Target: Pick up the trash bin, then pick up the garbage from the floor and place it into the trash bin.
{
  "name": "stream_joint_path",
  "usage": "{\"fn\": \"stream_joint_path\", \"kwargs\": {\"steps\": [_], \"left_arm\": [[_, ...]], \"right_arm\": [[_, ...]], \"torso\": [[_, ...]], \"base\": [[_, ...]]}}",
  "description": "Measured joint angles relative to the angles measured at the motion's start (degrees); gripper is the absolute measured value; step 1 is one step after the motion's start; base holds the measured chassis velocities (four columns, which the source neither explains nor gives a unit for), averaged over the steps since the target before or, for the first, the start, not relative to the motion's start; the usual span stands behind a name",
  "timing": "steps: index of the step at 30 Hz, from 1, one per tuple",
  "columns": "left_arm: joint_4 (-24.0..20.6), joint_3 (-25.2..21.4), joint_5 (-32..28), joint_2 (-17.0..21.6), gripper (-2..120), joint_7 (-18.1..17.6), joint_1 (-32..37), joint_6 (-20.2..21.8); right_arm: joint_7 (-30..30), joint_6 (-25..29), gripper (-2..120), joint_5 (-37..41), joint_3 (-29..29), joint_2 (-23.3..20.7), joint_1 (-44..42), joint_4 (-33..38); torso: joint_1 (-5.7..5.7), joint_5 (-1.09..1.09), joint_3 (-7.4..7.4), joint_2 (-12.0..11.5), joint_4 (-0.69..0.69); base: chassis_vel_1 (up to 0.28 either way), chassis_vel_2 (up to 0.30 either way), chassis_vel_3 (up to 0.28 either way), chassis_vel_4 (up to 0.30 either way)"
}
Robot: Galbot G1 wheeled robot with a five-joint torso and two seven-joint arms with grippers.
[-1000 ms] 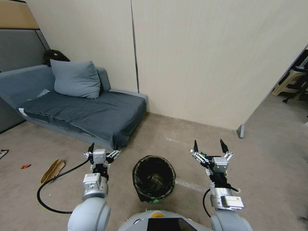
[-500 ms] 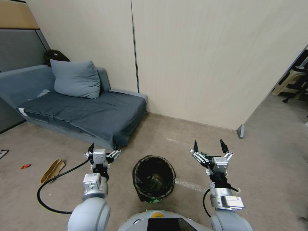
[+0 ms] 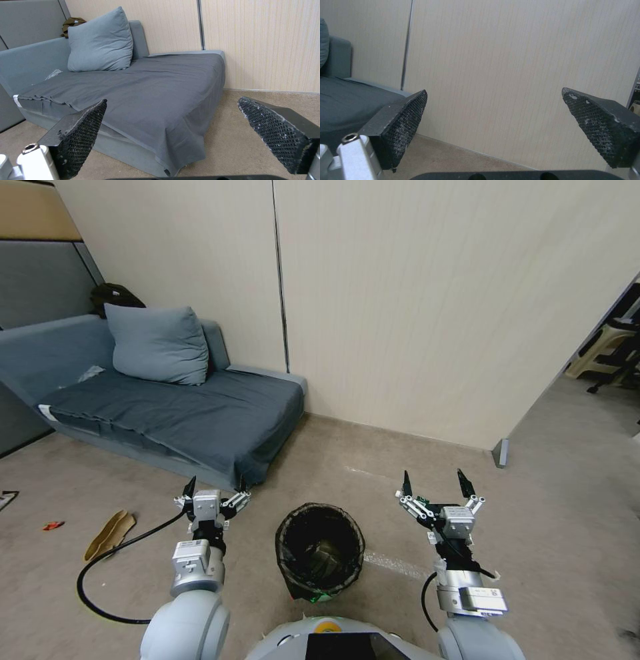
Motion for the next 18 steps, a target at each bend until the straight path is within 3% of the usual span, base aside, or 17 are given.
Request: {"fn": "stream_joint_path", "kwargs": {"steps": [11, 14, 17, 18], "left_arm": [[0.00, 1.46, -0.15, 0.11, 99, 0.02, 0.33, 0.82], [0.00, 3.49, -0.53, 0.25, 99, 0.21, 0.74, 1.81], [-0.01, 11.21, -2.50, 0.95, 99, 1.01, 2.69, 7.49], [-0.01, 11.21, -2.50, 0.95, 99, 1.01, 2.69, 7.49]], "right_arm": [[0.00, 0.00, 100, 0.00, 0.01, 0.00, 0.00, 0.00], [0.00, -0.01, 100, 0.00, 0.02, -0.01, 0.00, 0.00], [0.00, 0.00, 100, 0.00, 0.01, 0.00, -0.01, 0.01], [0.00, 0.00, 100, 0.00, 0.01, 0.00, -0.01, 0.01]], "torso": [[0.00, 0.00, 0.00, 0.00, 0.00], [0.00, 0.00, 0.01, 0.00, 0.01], [0.00, 0.01, 0.00, 0.00, 0.00], [0.00, 0.01, 0.00, 0.00, 0.00]], "base": [[0.000, 0.000, 0.000, 0.000], [0.000, 0.000, 0.000, 0.000], [0.000, 0.000, 0.000, 0.000], [0.000, 0.000, 0.000, 0.000]]}}
